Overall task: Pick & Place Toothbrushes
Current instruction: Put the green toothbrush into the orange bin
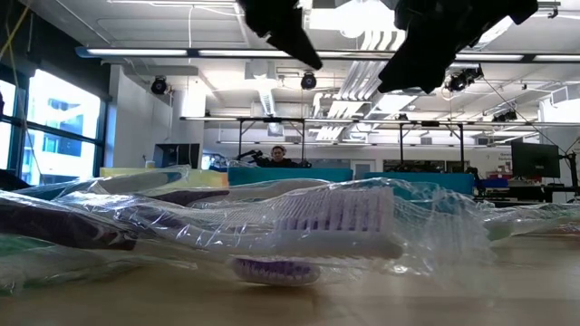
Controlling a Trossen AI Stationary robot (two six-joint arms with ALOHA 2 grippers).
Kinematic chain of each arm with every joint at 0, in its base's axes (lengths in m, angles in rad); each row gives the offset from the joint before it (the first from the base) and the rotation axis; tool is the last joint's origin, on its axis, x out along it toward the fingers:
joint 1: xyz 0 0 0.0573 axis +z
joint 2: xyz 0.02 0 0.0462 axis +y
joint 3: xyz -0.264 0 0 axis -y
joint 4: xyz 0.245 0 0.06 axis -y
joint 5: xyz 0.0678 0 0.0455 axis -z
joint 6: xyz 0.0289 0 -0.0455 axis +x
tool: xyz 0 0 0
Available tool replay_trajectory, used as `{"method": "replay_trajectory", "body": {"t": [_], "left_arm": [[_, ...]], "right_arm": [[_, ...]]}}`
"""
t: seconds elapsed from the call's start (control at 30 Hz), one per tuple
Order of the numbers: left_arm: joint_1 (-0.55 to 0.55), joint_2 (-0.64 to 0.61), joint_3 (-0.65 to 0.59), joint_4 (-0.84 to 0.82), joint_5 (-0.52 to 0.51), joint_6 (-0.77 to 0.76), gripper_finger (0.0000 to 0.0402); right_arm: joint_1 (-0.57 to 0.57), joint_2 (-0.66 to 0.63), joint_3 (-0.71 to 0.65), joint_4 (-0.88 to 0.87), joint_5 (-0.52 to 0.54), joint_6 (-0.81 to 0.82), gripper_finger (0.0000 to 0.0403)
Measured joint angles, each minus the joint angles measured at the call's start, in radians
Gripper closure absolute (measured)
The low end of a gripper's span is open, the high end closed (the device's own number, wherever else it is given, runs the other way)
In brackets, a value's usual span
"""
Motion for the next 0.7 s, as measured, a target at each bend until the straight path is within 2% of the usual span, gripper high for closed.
{"method": "replay_trajectory", "body": {"t": [0.17, 0.3, 0.57, 0.7], "left_arm": [[0.022, -0.073, -0.150, 0.171, 0.042, 0.025, 0.0401], [0.021, -0.136, -0.215, 0.191, 0.059, 0.054, 0.0401], [0.022, -0.222, -0.231, 0.224, 0.082, 0.199, 0.0401], [0.022, -0.225, -0.232, 0.212, 0.055, 0.207, 0.0401]], "right_arm": [[-0.014, 0.001, 0.000, -0.011, -0.035, -0.001, 0.0257], [-0.013, 0.001, 0.000, -0.020, -0.049, -0.002, 0.0257], [-0.013, 0.001, 0.000, -0.046, -0.054, -0.008, 0.0257], [-0.013, 0.001, 0.000, -0.048, -0.053, -0.009, 0.0257]]}}
